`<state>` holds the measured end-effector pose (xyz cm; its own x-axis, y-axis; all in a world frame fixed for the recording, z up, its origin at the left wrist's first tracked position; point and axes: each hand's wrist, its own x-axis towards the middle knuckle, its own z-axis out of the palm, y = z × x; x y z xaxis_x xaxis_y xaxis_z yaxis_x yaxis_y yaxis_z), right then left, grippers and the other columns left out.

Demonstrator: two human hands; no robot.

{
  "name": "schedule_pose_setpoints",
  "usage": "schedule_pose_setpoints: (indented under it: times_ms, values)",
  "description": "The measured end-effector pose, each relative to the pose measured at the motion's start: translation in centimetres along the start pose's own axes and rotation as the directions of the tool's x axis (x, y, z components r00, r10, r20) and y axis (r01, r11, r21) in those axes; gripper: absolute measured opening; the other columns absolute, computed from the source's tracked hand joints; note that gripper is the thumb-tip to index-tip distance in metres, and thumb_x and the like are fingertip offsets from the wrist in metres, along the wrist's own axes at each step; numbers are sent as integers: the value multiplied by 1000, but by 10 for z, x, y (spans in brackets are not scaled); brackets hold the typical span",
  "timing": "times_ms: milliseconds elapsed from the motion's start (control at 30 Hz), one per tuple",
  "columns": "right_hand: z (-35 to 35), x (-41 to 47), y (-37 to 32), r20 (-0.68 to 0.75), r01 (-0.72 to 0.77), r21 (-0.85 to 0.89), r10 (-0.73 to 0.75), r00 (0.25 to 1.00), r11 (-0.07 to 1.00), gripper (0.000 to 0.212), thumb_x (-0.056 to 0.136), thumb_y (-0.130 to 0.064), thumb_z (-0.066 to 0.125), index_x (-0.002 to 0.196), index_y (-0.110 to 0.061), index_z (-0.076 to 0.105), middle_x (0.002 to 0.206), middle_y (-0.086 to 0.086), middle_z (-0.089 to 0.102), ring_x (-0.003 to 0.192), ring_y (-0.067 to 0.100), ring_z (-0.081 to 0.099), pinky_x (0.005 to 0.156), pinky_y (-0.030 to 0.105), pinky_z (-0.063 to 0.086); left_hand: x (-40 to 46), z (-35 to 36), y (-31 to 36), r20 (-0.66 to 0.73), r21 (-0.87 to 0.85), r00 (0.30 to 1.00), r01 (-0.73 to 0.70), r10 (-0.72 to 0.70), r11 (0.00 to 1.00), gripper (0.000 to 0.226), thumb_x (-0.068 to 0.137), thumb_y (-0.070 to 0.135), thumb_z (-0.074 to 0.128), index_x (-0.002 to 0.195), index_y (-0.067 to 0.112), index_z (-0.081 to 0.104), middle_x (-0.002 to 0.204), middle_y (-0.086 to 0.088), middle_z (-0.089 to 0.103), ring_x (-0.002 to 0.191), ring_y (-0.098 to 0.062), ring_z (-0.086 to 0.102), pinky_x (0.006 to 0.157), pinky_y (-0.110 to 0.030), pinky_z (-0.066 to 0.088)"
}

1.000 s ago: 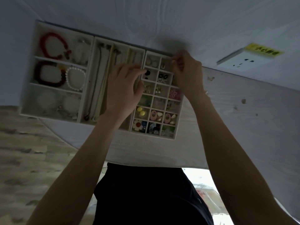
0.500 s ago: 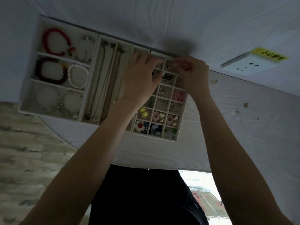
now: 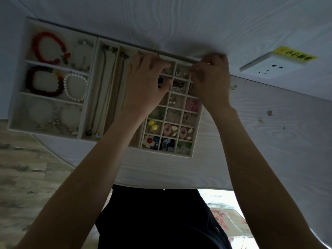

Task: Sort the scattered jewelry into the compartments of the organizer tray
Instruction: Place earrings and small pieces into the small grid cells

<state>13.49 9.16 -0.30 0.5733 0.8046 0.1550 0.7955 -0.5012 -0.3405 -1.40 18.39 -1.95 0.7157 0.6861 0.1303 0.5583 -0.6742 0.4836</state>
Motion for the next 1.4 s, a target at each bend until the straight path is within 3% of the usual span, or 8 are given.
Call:
schedule_pose_setpoints:
  times_ms: [133,300,433,700,833,1033,1200,1400]
  values:
    - [-1,5,-5,237,35,-191,12,972,981,27,95,-26,47,109,-22,69,103,8,65,93,28,60,66,30,39,5,3,6,7,19,1000,-15,15,1000,32,84,38,64,112,23,66,116,-6,59,116,-31,48,99,-41,35]
    - [2,21,-13,311,54,-371,69,948,927,25,96,-23,48,111,-13,66,104,16,62,94,35,60,66,31,34,10,8,14,110,28,994,-10,7,1000,40,82,40,68,117,22,65,123,-7,56,122,-32,44,104,-46,33]
    - [5,26,-14,338,40,-358,90,937,933,25,95,-20,49,110,-12,67,104,16,64,96,36,60,67,30,34,9,11,14,80,40,997,-20,17,999,39,82,38,69,117,20,65,123,-8,57,122,-33,44,103,-46,35]
    - [10,17,-6,351,154,-342,-26,936,927,19,97,-15,44,105,-7,59,97,14,64,86,35,61,63,31,33,13,16,15,39,70,997,-70,68,995,32,79,34,71,106,18,68,112,-8,60,114,-34,49,96,-44,38]
    - [2,13,1,351,141,-205,-61,934,969,23,98,-23,42,106,-6,56,98,16,63,87,37,59,64,32,30,19,20,16,43,64,996,-78,75,995,31,81,37,68,107,20,69,120,-6,58,119,-33,46,97,-42,39]
    - [-1,8,8,301,76,-34,-62,951,997,22,97,-21,42,102,-5,56,90,16,64,80,37,58,63,32,28,26,24,26,33,-1,993,-115,115,993,25,82,33,67,103,20,71,116,-2,57,119,-29,44,95,-36,35]
    - [0,6,12,320,119,-119,-75,944,986,23,99,-22,40,105,-5,54,95,16,63,80,37,58,62,34,29,26,26,28,16,31,992,-123,122,992,20,82,32,66,96,19,73,115,-2,57,119,-29,44,95,-35,32]
    - [-1,17,10,417,351,-286,-214,883,891,21,99,-18,40,110,-6,53,101,13,64,82,37,60,62,35,31,22,27,28,46,82,994,-100,96,992,23,83,31,66,97,15,74,118,-5,57,123,-32,42,98,-37,32]
